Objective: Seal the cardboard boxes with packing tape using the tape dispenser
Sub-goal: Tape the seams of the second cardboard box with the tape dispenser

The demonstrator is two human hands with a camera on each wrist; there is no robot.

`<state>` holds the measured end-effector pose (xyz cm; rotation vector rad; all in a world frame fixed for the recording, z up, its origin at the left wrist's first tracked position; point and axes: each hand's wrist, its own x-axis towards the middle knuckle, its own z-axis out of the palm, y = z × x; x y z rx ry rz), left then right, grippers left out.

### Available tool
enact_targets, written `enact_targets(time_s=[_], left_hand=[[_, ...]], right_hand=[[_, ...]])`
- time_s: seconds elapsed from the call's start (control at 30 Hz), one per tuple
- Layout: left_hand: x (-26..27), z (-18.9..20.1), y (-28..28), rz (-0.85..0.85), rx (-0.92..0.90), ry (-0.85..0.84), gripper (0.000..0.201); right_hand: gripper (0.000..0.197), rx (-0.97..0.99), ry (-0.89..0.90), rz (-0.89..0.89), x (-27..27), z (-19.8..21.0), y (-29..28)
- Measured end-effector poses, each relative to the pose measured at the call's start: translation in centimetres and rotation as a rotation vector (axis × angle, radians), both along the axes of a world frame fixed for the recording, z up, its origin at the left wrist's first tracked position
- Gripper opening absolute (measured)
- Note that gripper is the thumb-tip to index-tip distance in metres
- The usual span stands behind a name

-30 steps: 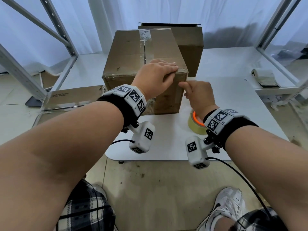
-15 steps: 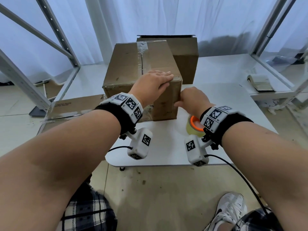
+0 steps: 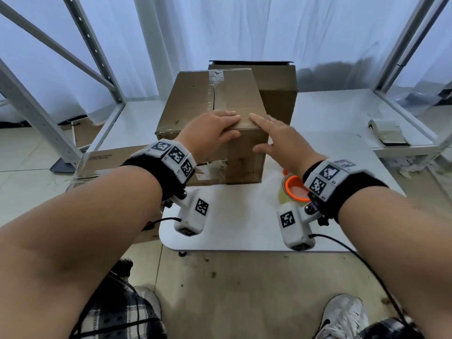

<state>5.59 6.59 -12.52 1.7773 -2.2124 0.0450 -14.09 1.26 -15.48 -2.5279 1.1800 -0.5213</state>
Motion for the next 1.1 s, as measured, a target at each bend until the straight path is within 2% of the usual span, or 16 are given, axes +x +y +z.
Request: enact_targets(time_s=[0.1, 0.17, 0.23, 0.27, 0.33, 0.37, 0.47, 0.53, 0.6, 0.7, 0.8, 0.87, 1.0, 1.1], left_hand=[[2.9, -0.1, 0.5, 0.143, 0.057, -0.063, 0.065], [5.2, -0.4, 1.0, 0.308, 0.112, -0.111, 0.087], [6.7, -0.7, 1.4, 0.413, 0.171, -0.061, 0.108], [7.1, -0.7, 1.7, 0.435, 0.203, 0.006, 0.111], [7.2, -0.6, 2.4, 0.445, 0.23, 0.094, 0.102], [7.1, -0.5, 2.9, 0.44, 0.223, 0.085, 0.096], [6.7, -0.1, 4.6, 0.397, 0.188, -0.051, 0.086], [6.2, 0.1, 6.2, 0.347, 0.148, -0.151, 0.081], [5.2, 0.4, 7.6, 0.269, 0.093, -0.204, 0.075], [3.1, 0.4, 9.0, 0.073, 0.089, -0.222, 0.07], [1.2, 0.0, 9.5, -0.22, 0.126, -0.226, 0.068], [0.9, -0.1, 9.1, -0.298, 0.109, -0.233, 0.06], [3.7, 1.1, 8.3, -0.15, -0.009, -0.175, 0.042], [7.7, 1.3, 7.2, 0.082, -0.014, -0.196, 0.041]], right_hand=[[0.072, 0.089, -0.144, -0.041, 0.3, -1.4, 1.0], [0.074, 0.109, -0.168, -0.032, 0.4, -1.5, 1.1], [0.075, 0.11, -0.15, -0.017, 0.4, -1.5, 0.8], [0.075, 0.105, -0.154, -0.015, 0.3, -1.6, 0.6], [0.071, 0.104, -0.19, -0.023, 0.3, -1.7, 0.7], [0.066, 0.122, -0.212, -0.031, 0.2, -1.6, 0.8], [0.05, 0.301, -0.344, 0.009, 0.5, -0.8, 0.7], [0.06, 0.46, -0.403, -0.031, 1.7, 0.1, 0.8], [0.08, 0.532, -0.35, -0.171, 3.5, 1.1, 1.0], [0.082, 0.52, -0.171, -0.354, 5.5, 2.0, 1.6], [0.083, 0.521, -0.117, -0.33, 6.4, 2.6, 1.7], [0.078, 0.506, -0.102, -0.304, 6.7, 2.8, 1.5], [0.063, 0.506, -0.162, -0.267, 7.2, 2.5, 0.9], [0.058, 0.454, -0.168, -0.268, 7.7, 2.0, 0.3]])
